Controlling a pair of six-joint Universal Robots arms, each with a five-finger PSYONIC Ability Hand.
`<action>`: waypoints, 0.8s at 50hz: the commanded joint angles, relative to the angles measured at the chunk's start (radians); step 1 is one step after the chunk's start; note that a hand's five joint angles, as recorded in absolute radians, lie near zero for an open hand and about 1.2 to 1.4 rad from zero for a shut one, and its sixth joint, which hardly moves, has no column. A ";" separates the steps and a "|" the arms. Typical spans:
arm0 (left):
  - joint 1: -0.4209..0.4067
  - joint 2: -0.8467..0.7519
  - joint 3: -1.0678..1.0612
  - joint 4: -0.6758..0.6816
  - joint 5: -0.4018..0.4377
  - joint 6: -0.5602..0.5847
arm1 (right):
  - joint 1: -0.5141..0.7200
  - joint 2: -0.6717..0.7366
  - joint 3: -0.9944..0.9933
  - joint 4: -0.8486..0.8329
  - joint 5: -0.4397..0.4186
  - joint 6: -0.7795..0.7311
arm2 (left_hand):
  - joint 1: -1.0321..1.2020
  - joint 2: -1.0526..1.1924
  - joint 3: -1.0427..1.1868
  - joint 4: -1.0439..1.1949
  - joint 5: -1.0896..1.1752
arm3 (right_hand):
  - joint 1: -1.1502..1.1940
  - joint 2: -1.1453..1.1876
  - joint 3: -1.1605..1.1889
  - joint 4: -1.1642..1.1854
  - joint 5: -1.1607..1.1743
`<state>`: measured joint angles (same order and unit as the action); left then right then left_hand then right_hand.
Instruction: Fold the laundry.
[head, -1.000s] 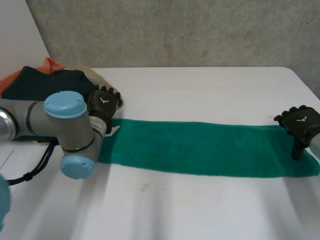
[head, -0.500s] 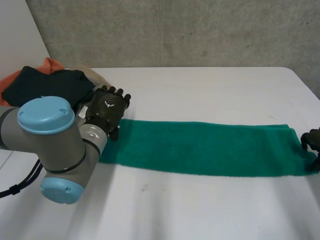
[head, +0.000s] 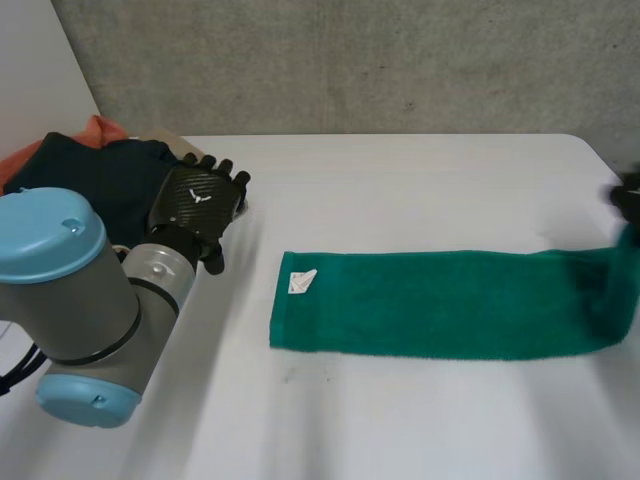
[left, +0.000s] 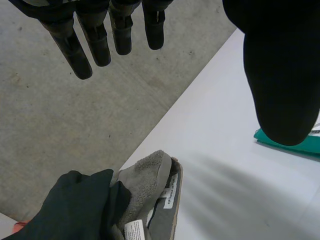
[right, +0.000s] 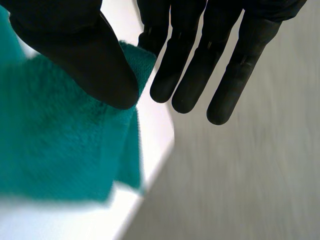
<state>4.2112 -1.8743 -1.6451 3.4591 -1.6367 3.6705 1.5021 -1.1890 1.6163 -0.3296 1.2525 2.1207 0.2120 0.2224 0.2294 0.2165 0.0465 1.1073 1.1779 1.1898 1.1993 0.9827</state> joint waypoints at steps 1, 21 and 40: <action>0.001 0.030 -0.028 0.000 0.000 -0.020 | 0.355 0.009 -0.009 -0.066 -0.130 0.042 | -0.001 -0.012 -0.019 -0.006 -0.010 | 0.289 0.218 0.207 0.197 0.239; -0.079 -0.068 0.091 0.011 0.005 -0.061 | 0.634 0.098 -0.046 -0.065 -0.053 0.325 | -0.002 -0.012 -0.019 -0.006 -0.010 | -0.933 -1.003 -1.015 -1.025 -0.983; -0.269 -0.428 0.387 0.011 0.005 -0.135 | 0.290 -0.041 0.171 0.215 -0.010 0.512 | 0.022 0.012 0.005 0.018 0.013 | -0.933 -1.003 -1.015 -1.025 -0.983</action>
<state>3.9645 -2.1474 -1.3437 3.4717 -1.6305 3.5285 1.8628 -1.2412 1.7162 -0.1572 1.2231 2.7680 0.2120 0.2224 0.2295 0.2165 0.0465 0.2398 0.2138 0.2103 0.2093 0.0441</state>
